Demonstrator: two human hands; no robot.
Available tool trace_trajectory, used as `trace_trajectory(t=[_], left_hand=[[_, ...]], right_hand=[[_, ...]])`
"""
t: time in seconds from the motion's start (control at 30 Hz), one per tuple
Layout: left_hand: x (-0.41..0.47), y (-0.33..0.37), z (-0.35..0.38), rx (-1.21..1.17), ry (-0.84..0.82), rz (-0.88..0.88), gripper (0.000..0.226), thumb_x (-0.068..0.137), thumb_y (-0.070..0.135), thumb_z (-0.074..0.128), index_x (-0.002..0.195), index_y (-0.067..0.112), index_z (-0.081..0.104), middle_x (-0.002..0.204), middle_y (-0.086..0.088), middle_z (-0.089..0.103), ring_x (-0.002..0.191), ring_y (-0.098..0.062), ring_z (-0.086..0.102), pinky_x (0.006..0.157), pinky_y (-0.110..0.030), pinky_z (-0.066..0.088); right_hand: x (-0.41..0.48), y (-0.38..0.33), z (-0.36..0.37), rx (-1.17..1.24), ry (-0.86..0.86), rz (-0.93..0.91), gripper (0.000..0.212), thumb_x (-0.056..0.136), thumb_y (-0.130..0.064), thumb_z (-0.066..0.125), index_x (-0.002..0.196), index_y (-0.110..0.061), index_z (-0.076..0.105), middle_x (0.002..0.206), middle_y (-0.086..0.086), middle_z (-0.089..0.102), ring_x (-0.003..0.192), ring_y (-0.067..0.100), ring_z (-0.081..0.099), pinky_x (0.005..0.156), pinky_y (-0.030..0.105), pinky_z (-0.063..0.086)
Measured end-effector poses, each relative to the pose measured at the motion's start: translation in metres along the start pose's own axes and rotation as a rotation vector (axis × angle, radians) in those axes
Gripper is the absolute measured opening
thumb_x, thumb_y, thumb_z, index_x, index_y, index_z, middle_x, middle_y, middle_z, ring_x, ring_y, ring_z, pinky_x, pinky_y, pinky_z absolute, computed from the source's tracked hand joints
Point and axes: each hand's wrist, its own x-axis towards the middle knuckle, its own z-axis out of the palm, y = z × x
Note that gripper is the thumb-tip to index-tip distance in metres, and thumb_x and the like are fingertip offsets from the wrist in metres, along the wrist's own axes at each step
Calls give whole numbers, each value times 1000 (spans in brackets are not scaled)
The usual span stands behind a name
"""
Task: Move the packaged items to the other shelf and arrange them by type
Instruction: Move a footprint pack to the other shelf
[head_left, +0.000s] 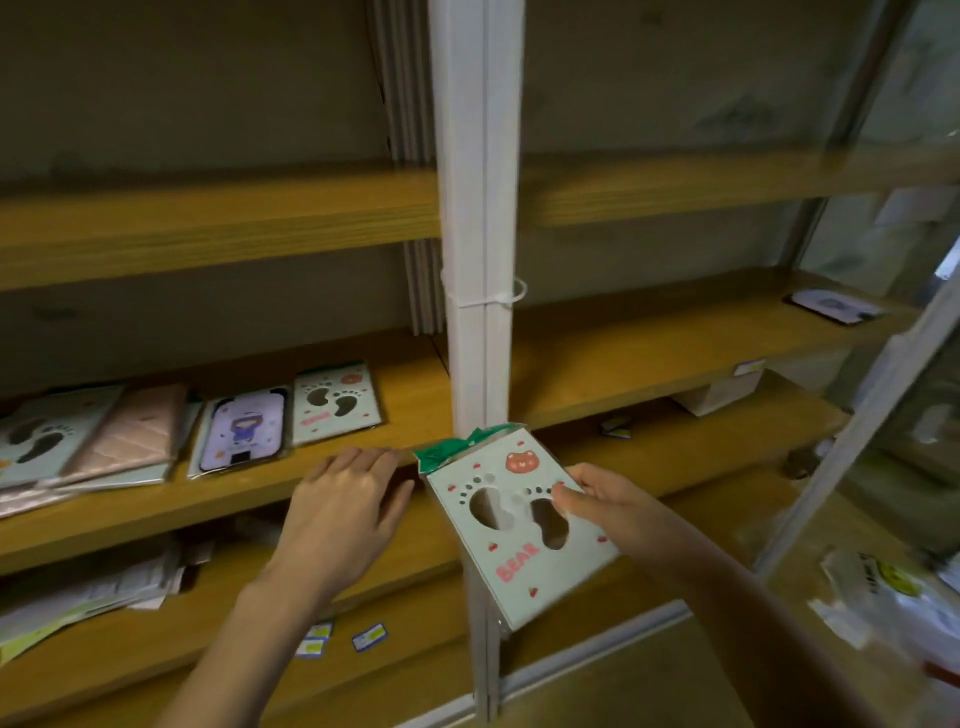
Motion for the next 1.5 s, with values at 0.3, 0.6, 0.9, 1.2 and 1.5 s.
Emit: trace_trajectory(t=[0.3, 0.6, 0.9, 1.2, 1.5], left_hand=[[27, 122, 6, -105, 5, 103, 38, 90, 39, 50, 121, 17, 58, 117, -3, 65, 109, -21, 60, 90, -37, 47], [103, 218, 26, -153, -44, 194, 45, 94, 44, 35, 132, 21, 45, 132, 0, 54, 122, -16, 48, 102, -33, 36], [215, 300, 50, -134, -59, 227, 46, 96, 44, 31, 136, 23, 39, 139, 2, 47, 127, -14, 42, 105, -32, 33], [298, 356, 78, -65, -93, 177, 48, 96, 46, 28, 138, 24, 34, 141, 3, 44, 128, -13, 39, 108, -32, 28], [351, 387, 101, -27, -114, 13, 47, 96, 46, 28, 137, 25, 34, 141, 4, 43, 129, -14, 38, 108, -33, 28]], right_hand=[[-49, 48, -99, -5, 203, 5, 22, 97, -27, 46, 115, -15, 52, 103, 3, 67, 90, 16, 67, 76, 30, 54], [-50, 78, -198, 39, 359, -12, 9, 97, -25, 46, 95, -20, 53, 83, -1, 67, 62, 4, 67, 54, 16, 52], [6, 94, -321, 50, 389, -30, 11, 96, -25, 47, 99, -18, 55, 83, -2, 70, 67, 7, 69, 59, 20, 54], [72, 92, -419, 83, 348, -44, 11, 96, -22, 48, 103, -14, 54, 83, -2, 68, 57, 1, 68, 49, 14, 52], [150, 102, -488, 129, 246, -40, 20, 95, -25, 50, 114, -17, 52, 97, 0, 71, 82, 10, 70, 59, 20, 54]])
